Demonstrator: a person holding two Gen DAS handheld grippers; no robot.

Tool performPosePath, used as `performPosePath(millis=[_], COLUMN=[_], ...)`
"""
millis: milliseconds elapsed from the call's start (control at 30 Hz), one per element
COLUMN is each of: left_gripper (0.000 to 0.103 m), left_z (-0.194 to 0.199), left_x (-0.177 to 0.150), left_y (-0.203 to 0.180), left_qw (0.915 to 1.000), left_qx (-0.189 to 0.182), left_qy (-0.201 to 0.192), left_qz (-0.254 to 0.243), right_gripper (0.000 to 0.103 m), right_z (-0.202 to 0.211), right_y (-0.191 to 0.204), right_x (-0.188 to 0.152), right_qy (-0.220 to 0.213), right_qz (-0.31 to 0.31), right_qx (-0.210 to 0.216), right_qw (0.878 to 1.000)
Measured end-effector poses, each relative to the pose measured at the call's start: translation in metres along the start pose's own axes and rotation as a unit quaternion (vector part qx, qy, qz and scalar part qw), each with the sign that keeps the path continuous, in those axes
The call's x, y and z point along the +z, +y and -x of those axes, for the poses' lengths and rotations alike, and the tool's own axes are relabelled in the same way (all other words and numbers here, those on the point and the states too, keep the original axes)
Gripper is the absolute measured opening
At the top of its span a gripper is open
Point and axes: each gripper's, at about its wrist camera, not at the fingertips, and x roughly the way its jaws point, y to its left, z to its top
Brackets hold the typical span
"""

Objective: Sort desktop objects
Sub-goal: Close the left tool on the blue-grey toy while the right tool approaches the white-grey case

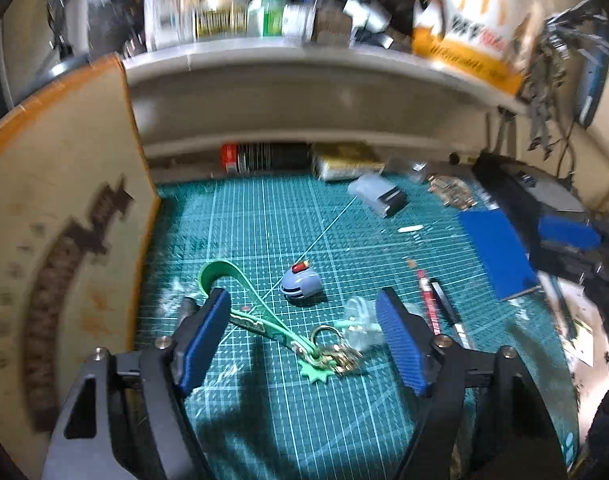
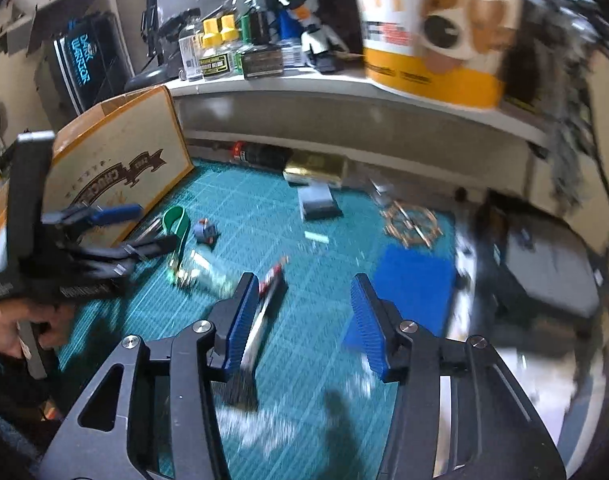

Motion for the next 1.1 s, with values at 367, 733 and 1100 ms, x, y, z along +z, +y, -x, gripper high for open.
performPosePath(millis=[367, 733, 1100], left_gripper=[0.074, 0.048, 0.014], left_z=[-0.019, -0.038, -0.023], left_x=[0.017, 0.021, 0.011], left_y=[0.011, 0.010, 0.023], left_qw=[0.9992, 0.9998, 0.9987], left_qx=[-0.023, 0.004, -0.043], left_qy=[-0.005, 0.011, -0.006], left_qz=[0.030, 0.018, 0.026], right_gripper=[0.046, 0.046, 0.046], right_z=[-0.040, -0.070, -0.111], right_y=[-0.010, -0.015, 0.000], right_x=[0.026, 0.036, 0.048], right_qy=[0.011, 0.016, 0.038], right_qz=[0.006, 0.009, 0.039], right_qx=[0.021, 0.026, 0.005], right_qw=[1.000, 1.000, 0.998])
